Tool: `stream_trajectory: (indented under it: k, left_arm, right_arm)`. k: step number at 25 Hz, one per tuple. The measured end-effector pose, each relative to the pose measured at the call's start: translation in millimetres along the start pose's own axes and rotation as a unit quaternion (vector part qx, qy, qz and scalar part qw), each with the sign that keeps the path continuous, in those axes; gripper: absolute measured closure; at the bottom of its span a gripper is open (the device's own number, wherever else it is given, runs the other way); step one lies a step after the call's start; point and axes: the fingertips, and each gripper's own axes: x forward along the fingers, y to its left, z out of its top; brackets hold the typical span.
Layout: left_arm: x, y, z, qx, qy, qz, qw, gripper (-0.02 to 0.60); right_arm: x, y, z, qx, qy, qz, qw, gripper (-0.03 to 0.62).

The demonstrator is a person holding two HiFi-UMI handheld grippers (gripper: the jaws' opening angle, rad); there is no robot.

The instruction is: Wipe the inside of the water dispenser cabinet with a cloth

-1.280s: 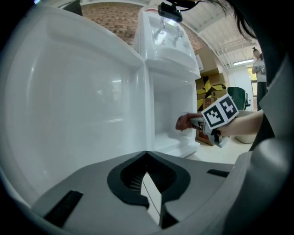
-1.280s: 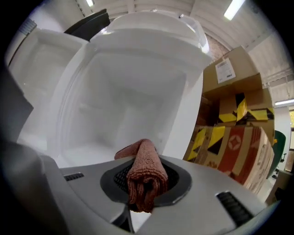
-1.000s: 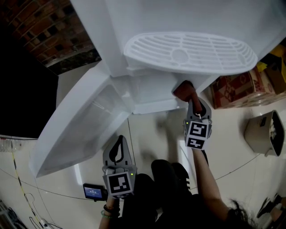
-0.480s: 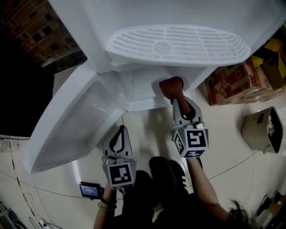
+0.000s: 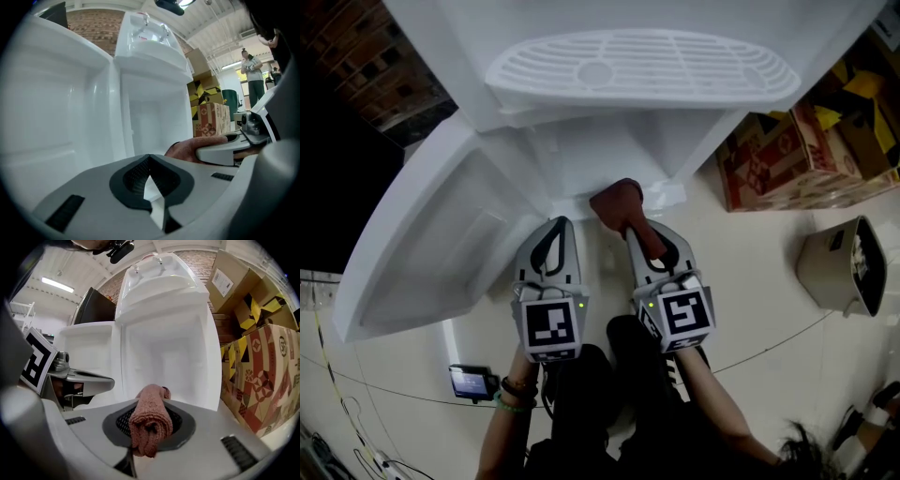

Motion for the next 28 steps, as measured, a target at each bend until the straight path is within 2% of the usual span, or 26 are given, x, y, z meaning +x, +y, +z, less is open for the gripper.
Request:
stream_trajectory:
  k: [6, 11, 15, 23, 28]
  left_arm:
    - [-3, -18, -10, -0.008, 0.012, -0.021, 0.9997, 0.578]
    - [-11, -27, -8, -0.018, 0.014, -0.017, 0.9996, 0.578]
    - [-16, -36, -9, -0.007, 0.013, -0.026, 0.9996, 0.578]
    - [-21, -46, -14, -0.009, 0.018, -0.034, 0.9992, 0.578]
    - [-23, -46, -11, -0.022, 0.017, -0.026, 0.9993, 0.578]
  right_arm:
    - [-17, -8, -2, 0.005, 0.000, -0.004, 1.000, 0.525]
    - [-33, -11, -5, 0.018, 0.001, -0.008, 1.000, 0.525]
    - [-43, -11, -7, 0.022, -0.003, -0.007, 1.000, 0.525]
    - [-49, -12, -7, 0.017, -0.001, -0.010, 1.000, 0.525]
    - [-48, -11, -7, 0.010, 0.000, -0.009, 1.000, 0.525]
